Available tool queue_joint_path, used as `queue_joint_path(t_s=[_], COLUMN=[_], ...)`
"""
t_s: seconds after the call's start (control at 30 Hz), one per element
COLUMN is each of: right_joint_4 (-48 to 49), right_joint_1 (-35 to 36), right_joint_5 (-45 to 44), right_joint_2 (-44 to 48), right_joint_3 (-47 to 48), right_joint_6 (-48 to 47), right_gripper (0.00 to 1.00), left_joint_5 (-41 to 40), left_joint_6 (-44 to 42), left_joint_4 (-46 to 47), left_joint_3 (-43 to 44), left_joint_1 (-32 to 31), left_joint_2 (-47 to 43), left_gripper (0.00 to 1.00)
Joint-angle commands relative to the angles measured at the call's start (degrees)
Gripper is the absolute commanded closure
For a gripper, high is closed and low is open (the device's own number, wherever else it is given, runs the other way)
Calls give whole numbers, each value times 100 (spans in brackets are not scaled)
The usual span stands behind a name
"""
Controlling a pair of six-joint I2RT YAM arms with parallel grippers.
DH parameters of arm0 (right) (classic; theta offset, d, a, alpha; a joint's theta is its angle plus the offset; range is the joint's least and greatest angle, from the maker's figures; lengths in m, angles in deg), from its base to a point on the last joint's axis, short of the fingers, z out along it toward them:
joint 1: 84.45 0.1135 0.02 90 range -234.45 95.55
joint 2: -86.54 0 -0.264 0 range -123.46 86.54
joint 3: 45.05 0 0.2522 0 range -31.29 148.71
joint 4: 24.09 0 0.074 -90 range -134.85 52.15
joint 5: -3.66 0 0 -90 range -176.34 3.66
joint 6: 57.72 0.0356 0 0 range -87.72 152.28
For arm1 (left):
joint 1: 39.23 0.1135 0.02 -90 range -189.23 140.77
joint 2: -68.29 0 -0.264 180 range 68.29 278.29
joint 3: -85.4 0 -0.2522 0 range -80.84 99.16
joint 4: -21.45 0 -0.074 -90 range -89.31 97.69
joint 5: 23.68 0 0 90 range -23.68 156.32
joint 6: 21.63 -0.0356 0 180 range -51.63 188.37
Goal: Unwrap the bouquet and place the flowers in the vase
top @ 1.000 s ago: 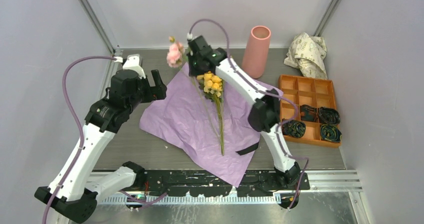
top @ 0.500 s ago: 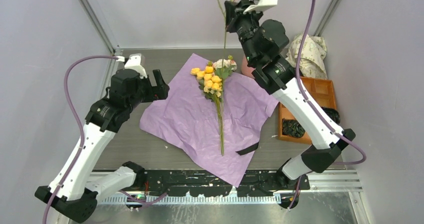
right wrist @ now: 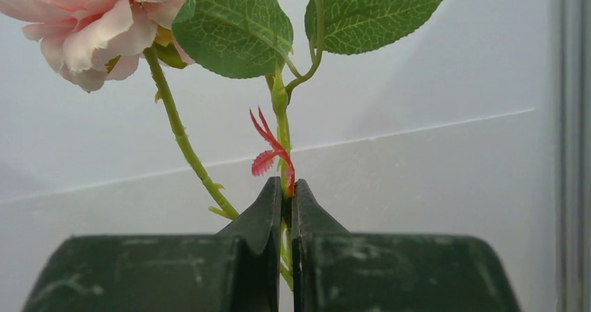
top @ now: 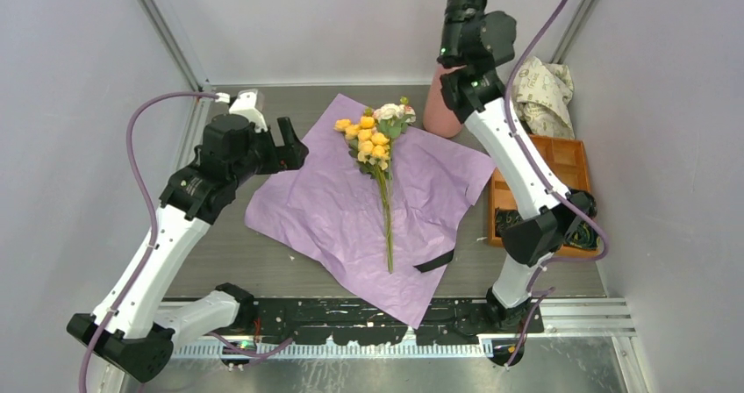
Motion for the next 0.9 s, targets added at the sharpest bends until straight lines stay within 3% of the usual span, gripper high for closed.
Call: queue_joint_path(t_s=[0.0,0.23,0.87], right_joint_4=[348,110,232], right_joint_1=[-379,-782,-990], right_joint_5=[-8,-18,-537], right_joint_2=[-168,-214,367], right_joint_3=[1015,1060,-1242], right_joint_6=[-87,241,1110], right_gripper=[99,99,99], left_joint_5=[141,238,280], left_joint_6=[53,114,137], left_joint_4=[408,491,554], left_joint_3=[134,133,136], left_joint_1=[20,24,21], left_joint_2=[82,255,389], left_gripper=[9,9,9])
